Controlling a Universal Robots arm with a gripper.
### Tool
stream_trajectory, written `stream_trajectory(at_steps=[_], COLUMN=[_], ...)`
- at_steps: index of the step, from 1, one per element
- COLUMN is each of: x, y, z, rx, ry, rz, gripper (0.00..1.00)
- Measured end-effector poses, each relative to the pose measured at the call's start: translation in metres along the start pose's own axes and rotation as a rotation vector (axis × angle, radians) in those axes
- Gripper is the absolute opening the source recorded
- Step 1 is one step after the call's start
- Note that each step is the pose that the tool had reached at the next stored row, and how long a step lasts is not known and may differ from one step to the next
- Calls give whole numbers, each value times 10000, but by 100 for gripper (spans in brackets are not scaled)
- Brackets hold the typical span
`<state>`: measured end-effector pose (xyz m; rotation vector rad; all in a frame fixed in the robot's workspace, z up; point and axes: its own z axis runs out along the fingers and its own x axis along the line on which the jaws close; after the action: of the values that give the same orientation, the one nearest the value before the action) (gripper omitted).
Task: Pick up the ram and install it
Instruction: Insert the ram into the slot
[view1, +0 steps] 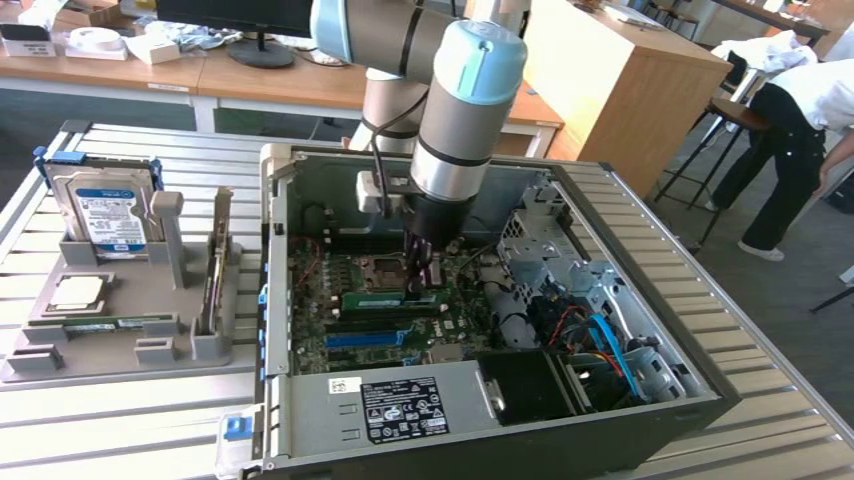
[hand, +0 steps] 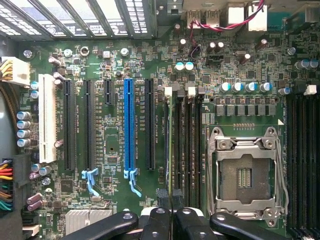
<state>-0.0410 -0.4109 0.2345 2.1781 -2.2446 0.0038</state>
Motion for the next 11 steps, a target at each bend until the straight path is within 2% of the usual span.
stream_trajectory(at_steps=[11], x=[-6], y=[-1], z=[13], rx=[0], ry=[-2], rz=[-2], gripper=[11])
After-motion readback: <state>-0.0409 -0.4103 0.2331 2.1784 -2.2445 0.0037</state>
